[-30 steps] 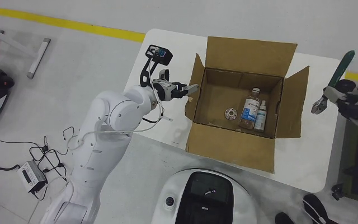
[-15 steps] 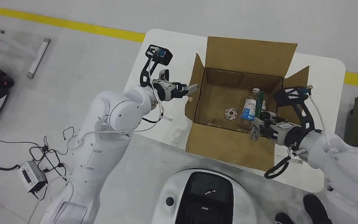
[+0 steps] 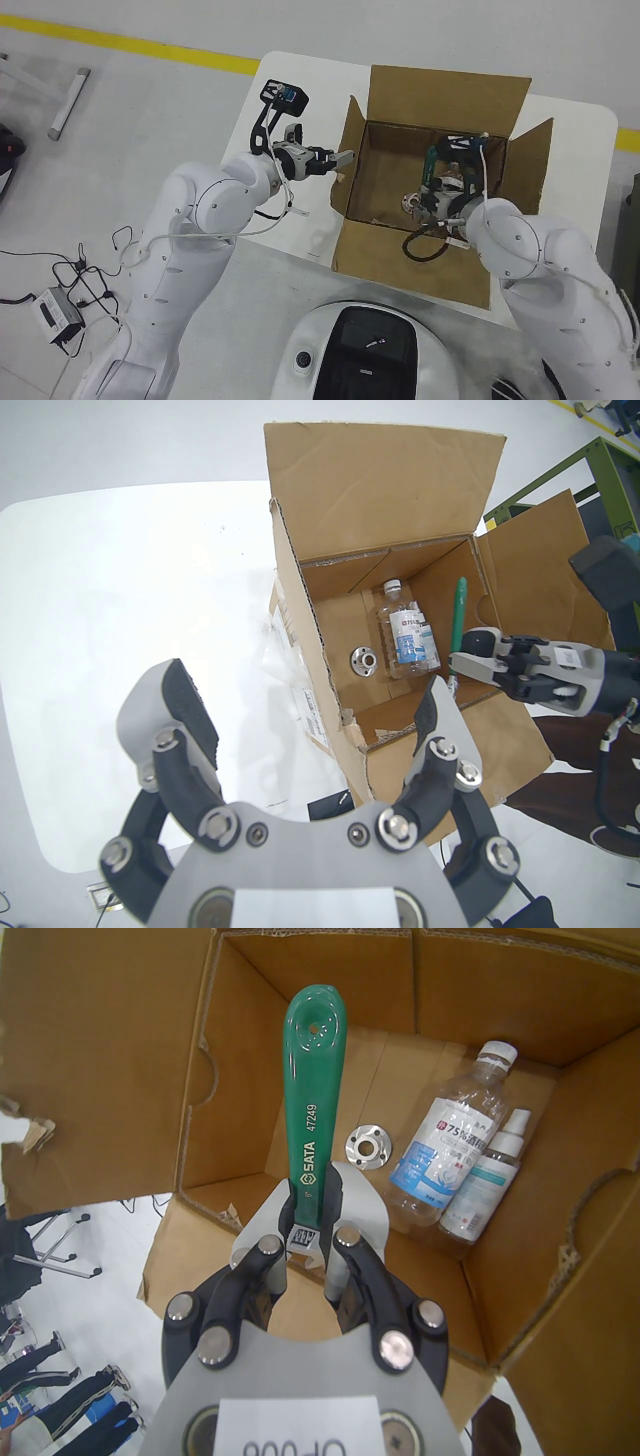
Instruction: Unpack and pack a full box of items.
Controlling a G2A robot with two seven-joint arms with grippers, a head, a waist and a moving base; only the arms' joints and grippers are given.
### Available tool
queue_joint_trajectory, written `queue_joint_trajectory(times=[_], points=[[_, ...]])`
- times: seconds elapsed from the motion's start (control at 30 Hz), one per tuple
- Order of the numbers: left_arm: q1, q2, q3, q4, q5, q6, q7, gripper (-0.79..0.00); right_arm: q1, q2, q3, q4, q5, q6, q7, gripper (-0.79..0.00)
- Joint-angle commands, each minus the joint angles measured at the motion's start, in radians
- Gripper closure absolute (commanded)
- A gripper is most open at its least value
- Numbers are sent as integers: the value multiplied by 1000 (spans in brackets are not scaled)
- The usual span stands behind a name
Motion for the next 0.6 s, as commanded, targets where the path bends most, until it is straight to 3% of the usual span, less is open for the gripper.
queue_joint_trajectory(times=[0.0,0.47,0.5,0.57], points=[[0,0,0,0,0,0,0,-785,41,-12,-50,63,-7,21,-10,0],[0,0,0,0,0,0,0,-785,188,-90,-237,336,41,81,-85,0],[0,0,0,0,0,0,0,-785,192,-93,-247,348,27,76,-90,-68],[0,0,0,0,0,0,0,-785,193,-99,-254,362,36,84,-95,-613]])
